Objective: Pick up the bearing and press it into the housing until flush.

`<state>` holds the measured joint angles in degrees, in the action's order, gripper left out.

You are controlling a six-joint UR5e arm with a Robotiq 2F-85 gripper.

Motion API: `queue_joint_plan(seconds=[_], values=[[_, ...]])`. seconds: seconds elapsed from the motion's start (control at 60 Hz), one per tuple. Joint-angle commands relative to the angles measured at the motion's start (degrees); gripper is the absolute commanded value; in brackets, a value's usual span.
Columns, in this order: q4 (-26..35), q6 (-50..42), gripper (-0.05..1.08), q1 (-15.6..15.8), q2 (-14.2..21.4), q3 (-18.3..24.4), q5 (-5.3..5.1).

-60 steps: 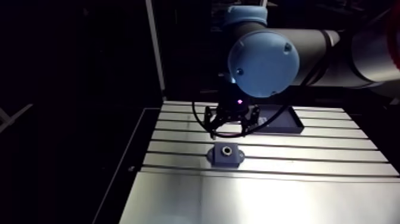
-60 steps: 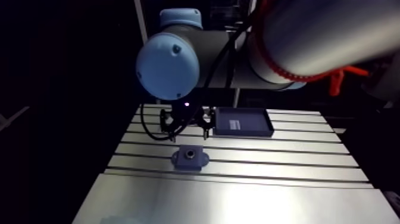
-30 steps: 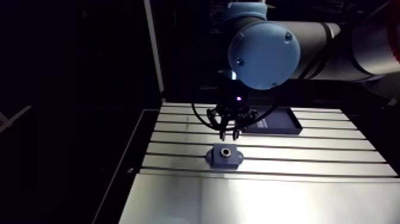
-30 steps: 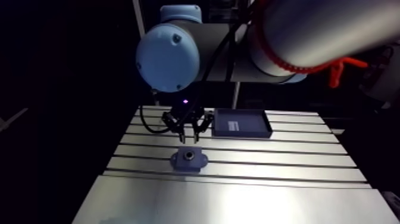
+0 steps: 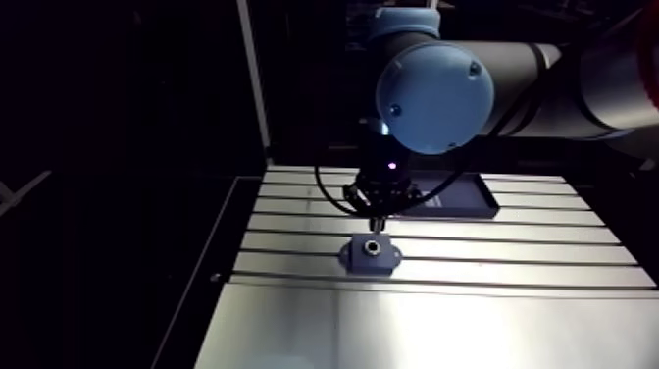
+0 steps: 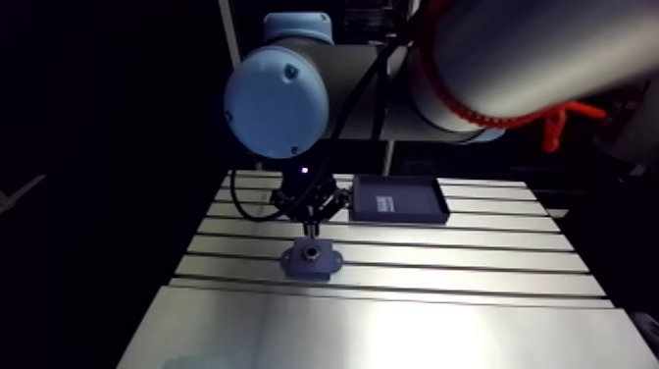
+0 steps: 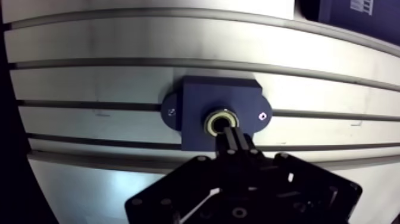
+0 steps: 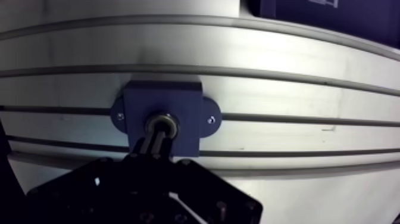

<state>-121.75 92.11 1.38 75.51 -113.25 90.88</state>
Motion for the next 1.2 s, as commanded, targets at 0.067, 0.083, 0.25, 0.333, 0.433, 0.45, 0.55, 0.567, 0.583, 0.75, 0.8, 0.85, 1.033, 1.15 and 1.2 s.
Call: queue_joint_plan(seconds=[0.067, 0.083, 0.25, 0.333, 0.433, 0.45, 0.55, 0.567, 0.583, 0.75, 0.8, 0.85, 1.033, 1.15, 1.2], values=[[-0.12, -0.66, 1.01, 0.03, -0.40, -1.10, 0.22], [-0.27, -0.66, 1.01, 0.03, -0.56, -1.28, 0.22], [-3.55, -0.50, 1.01, 0.03, -1.79, -1.91, 0.13], [-3.81, -0.57, 1.02, 0.03, -2.06, -2.35, 0.21], [-4.13, -0.56, 1.02, 0.03, -2.24, -2.46, 0.22], [-4.13, -0.56, 1.02, 0.03, -2.24, -2.46, 0.22], [-4.50, -0.57, 1.02, 0.03, -2.33, -2.55, 0.22], [-4.51, -0.57, 1.02, 0.03, -2.34, -2.55, 0.22], [-4.51, -0.57, 1.02, 0.03, -2.34, -2.55, 0.22], [-4.51, -0.57, 1.02, 0.03, -2.52, -2.55, 0.13], [-4.51, -0.50, 1.02, 0.03, -2.52, -2.55, 0.13], [-4.51, -0.49, 1.02, -0.06, -2.52, -2.55, 0.05], [-4.51, -0.40, 1.02, -0.05, -2.52, -2.55, 0.04], [-4.51, -0.40, 1.02, 0.03, -2.52, -2.63, 0.21], [-4.51, -0.40, 1.02, 0.03, -2.60, -2.63, 0.22]])
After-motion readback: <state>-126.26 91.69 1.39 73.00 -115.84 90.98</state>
